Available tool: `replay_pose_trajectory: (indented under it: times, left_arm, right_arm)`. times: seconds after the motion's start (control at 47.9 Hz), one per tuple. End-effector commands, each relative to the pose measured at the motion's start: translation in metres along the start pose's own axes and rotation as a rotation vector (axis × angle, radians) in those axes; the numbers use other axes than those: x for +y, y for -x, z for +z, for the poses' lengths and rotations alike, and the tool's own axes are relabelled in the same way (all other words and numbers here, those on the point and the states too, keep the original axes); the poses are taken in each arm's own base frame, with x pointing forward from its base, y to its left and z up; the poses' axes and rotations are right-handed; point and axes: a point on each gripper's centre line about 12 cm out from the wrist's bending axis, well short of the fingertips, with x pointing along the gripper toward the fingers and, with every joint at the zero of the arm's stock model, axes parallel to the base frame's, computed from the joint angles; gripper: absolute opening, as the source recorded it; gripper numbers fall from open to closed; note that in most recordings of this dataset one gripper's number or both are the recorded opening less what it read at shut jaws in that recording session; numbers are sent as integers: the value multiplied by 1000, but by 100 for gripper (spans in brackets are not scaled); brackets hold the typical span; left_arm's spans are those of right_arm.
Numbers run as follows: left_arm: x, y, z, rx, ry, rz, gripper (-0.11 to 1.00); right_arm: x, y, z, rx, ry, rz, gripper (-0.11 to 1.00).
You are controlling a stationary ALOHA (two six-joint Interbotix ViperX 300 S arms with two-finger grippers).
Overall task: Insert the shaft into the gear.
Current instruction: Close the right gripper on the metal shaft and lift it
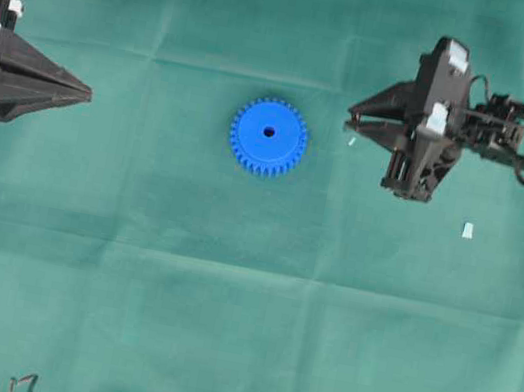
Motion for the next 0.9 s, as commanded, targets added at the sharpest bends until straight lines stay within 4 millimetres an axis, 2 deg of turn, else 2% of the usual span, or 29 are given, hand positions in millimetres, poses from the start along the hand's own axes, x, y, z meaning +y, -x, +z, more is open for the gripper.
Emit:
replay_pose_trajectory:
  times: [0.0,0.167,0.459,0.626,0.877]
  left_arm:
    - [1,-2,11,-28,-3,4,0]
    - [0,-2,12,-29,-3,2,0]
    - [1,-2,11,-28,3,5,0]
    - [2,-2,12,-29,3,11,0]
    - [4,-2,12,-29,4,21,0]
  right_arm:
    - [3,14,27,-39,2,12,17]
    - [5,23,39,-39,10,19,17]
    - [7,19,44,-60,17,22,17]
    - [18,3,58,-78,30,42,17]
    - [38,-35,78,-69,52,75,17]
